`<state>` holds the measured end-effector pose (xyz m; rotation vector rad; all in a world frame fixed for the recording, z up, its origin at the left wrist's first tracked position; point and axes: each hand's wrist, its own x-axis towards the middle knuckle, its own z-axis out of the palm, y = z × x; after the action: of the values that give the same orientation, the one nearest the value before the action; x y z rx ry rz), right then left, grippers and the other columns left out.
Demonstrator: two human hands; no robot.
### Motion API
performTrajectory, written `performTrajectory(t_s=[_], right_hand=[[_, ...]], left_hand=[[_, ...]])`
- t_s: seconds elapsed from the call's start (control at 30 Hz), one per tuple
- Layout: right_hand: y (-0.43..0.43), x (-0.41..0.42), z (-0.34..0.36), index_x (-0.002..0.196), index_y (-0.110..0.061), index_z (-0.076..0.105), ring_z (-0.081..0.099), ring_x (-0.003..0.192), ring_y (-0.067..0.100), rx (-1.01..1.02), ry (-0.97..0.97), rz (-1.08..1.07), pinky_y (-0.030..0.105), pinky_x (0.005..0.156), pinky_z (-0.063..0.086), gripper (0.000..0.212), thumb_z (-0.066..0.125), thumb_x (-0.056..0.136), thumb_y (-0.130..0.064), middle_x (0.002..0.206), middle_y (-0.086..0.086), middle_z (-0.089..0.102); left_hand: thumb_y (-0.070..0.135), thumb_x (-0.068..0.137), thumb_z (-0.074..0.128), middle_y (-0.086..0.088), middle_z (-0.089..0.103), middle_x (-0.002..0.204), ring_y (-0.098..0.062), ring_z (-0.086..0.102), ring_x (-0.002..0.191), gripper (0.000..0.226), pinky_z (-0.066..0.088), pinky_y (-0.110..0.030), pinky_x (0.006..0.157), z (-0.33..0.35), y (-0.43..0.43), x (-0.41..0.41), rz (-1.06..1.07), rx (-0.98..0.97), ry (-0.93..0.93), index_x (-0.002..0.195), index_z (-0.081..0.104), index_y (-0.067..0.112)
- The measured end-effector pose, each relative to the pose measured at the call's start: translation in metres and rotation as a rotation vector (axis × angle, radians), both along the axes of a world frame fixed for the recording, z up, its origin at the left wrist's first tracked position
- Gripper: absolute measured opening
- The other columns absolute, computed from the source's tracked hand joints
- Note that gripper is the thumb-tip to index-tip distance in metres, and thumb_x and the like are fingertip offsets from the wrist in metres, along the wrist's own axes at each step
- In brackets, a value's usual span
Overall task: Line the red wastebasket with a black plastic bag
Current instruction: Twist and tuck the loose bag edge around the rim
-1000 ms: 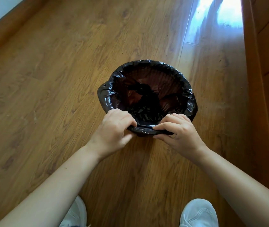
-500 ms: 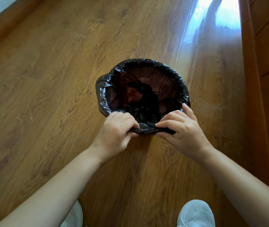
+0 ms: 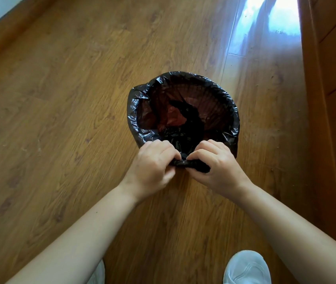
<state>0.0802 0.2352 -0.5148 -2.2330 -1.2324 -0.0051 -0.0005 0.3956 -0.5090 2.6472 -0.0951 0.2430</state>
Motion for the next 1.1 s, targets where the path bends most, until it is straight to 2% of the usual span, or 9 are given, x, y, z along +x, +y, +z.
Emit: performTrajectory(t_s=[0.13, 0.33, 0.43, 0.53, 0.7, 0.83, 0.93, 1.0, 1.1], right_hand=[[0.005, -0.001, -0.003, 0.075, -0.007, 0.066, 0.057, 0.066, 0.022, 0.013, -0.049, -0.037, 0.032, 0.068, 0.040, 0.011, 0.071, 0.068, -0.013, 0.071, 0.006, 0.062], [-0.001, 0.001, -0.006, 0.088, -0.006, 0.064, 0.058, 0.073, 0.024, -0.045, -0.139, 0.002, 0.033, 0.076, 0.041, 0.020, 0.072, 0.071, -0.015, 0.079, 0.007, 0.063], [0.001, 0.002, -0.008, 0.080, -0.004, 0.064, 0.057, 0.068, 0.026, -0.019, -0.097, -0.017, 0.030, 0.073, 0.038, 0.015, 0.072, 0.068, -0.005, 0.074, 0.009, 0.062], [0.003, 0.003, -0.006, 0.076, -0.004, 0.065, 0.056, 0.064, 0.024, 0.011, -0.064, -0.003, 0.023, 0.069, 0.032, 0.010, 0.070, 0.067, -0.005, 0.069, 0.008, 0.061], [0.003, 0.004, -0.004, 0.077, -0.005, 0.065, 0.057, 0.065, 0.024, -0.002, -0.060, 0.011, 0.030, 0.067, 0.038, 0.012, 0.071, 0.067, -0.006, 0.070, 0.008, 0.062], [-0.006, 0.005, -0.003, 0.087, -0.009, 0.066, 0.060, 0.075, 0.023, -0.060, -0.166, 0.002, 0.034, 0.086, 0.038, 0.019, 0.070, 0.071, -0.018, 0.080, 0.005, 0.065], [-0.013, 0.010, 0.000, 0.091, -0.012, 0.066, 0.061, 0.083, 0.021, -0.055, -0.170, -0.013, 0.042, 0.099, 0.034, 0.021, 0.072, 0.072, -0.019, 0.084, 0.003, 0.065], [-0.011, 0.011, 0.001, 0.086, -0.012, 0.068, 0.061, 0.078, 0.021, -0.044, -0.145, -0.006, 0.038, 0.095, 0.036, 0.017, 0.074, 0.071, -0.015, 0.080, 0.003, 0.065], [-0.003, 0.004, 0.000, 0.078, -0.009, 0.067, 0.060, 0.067, 0.021, -0.030, -0.091, 0.004, 0.028, 0.076, 0.036, 0.013, 0.076, 0.069, -0.012, 0.073, 0.004, 0.065]], left_hand=[[0.007, 0.060, 0.061, -0.005, 0.062, 0.071, -0.025, 0.056, 0.068, 0.014, 0.033, -0.030, 0.071, -0.005, -0.002, 0.004, 0.105, -0.087, -0.007, 0.074, 0.061, 0.007], [0.015, 0.065, 0.055, -0.004, 0.062, 0.070, -0.024, 0.056, 0.068, 0.013, 0.035, -0.034, 0.071, -0.005, 0.000, 0.006, 0.075, -0.105, -0.024, 0.074, 0.061, 0.009], [0.013, 0.064, 0.059, -0.005, 0.063, 0.072, -0.025, 0.057, 0.069, 0.012, 0.034, -0.032, 0.071, -0.006, 0.000, 0.006, 0.062, -0.074, -0.007, 0.075, 0.062, 0.008], [0.020, 0.068, 0.059, -0.005, 0.063, 0.074, -0.026, 0.057, 0.070, 0.015, 0.035, -0.035, 0.070, -0.007, 0.000, 0.003, 0.038, -0.013, -0.010, 0.078, 0.063, 0.009], [0.013, 0.066, 0.067, -0.006, 0.064, 0.075, -0.027, 0.058, 0.070, 0.014, 0.033, -0.034, 0.071, -0.009, -0.003, 0.002, 0.047, 0.017, -0.010, 0.078, 0.064, 0.008], [0.014, 0.067, 0.061, -0.006, 0.064, 0.075, -0.027, 0.057, 0.072, 0.013, 0.032, -0.033, 0.072, -0.006, 0.003, 0.001, 0.054, -0.059, 0.018, 0.077, 0.063, 0.007], [0.018, 0.067, 0.055, -0.006, 0.064, 0.075, -0.027, 0.058, 0.072, 0.016, 0.033, -0.034, 0.072, -0.004, 0.012, -0.002, 0.055, -0.057, 0.022, 0.075, 0.064, 0.007], [0.016, 0.066, 0.059, -0.005, 0.064, 0.075, -0.027, 0.058, 0.073, 0.013, 0.034, -0.034, 0.074, -0.002, 0.015, -0.004, 0.060, -0.036, 0.026, 0.075, 0.065, 0.008], [0.012, 0.060, 0.066, -0.005, 0.064, 0.078, -0.027, 0.059, 0.078, 0.018, 0.036, -0.036, 0.080, -0.001, 0.015, -0.006, 0.060, 0.005, 0.019, 0.078, 0.066, 0.009]])
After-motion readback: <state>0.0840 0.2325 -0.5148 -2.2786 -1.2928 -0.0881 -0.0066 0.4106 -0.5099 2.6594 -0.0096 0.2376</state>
